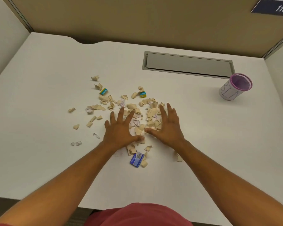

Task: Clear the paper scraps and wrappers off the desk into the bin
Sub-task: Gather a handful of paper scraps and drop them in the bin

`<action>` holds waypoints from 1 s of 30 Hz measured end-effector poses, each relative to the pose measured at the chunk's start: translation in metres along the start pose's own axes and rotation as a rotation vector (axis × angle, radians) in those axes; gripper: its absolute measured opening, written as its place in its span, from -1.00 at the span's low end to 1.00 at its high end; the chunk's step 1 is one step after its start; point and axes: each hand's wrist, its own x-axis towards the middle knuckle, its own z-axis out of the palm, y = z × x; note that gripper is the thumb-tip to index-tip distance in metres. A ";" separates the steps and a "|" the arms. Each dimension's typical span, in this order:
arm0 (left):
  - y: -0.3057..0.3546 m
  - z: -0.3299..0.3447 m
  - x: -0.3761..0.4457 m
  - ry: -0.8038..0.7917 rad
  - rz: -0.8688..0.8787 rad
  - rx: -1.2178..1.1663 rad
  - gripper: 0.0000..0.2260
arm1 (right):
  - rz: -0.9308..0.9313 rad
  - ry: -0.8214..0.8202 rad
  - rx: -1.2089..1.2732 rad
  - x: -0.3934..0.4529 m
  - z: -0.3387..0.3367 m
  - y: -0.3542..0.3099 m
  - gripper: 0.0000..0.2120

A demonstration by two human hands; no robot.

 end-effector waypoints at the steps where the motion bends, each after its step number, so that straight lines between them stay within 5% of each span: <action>1: 0.004 -0.002 0.003 -0.041 -0.010 0.027 0.09 | -0.030 -0.047 -0.021 0.005 0.002 -0.004 0.10; 5: 0.020 -0.008 0.007 -0.041 0.016 0.071 -0.09 | -0.204 -0.129 -0.133 0.010 0.013 -0.012 -0.25; 10: 0.023 -0.014 0.004 0.039 0.112 -0.062 -0.37 | -0.238 0.000 0.037 -0.004 0.005 -0.006 -0.68; 13: 0.016 -0.017 -0.003 0.058 0.131 -0.172 -0.26 | -0.139 0.035 0.032 -0.011 -0.013 0.000 -0.44; 16: 0.011 -0.016 -0.006 0.035 0.041 -0.013 0.02 | 0.032 -0.050 -0.088 -0.016 -0.025 0.005 0.01; 19: 0.017 -0.016 -0.002 -0.063 -0.063 0.070 0.17 | 0.086 -0.152 -0.145 -0.019 -0.022 0.000 0.21; 23: 0.035 -0.014 0.005 -0.146 -0.048 0.051 0.03 | 0.069 -0.187 -0.197 -0.014 -0.004 -0.018 0.05; 30: 0.050 -0.014 0.007 -0.027 0.072 -0.102 -0.54 | -0.078 -0.102 -0.274 -0.017 0.005 -0.030 -0.54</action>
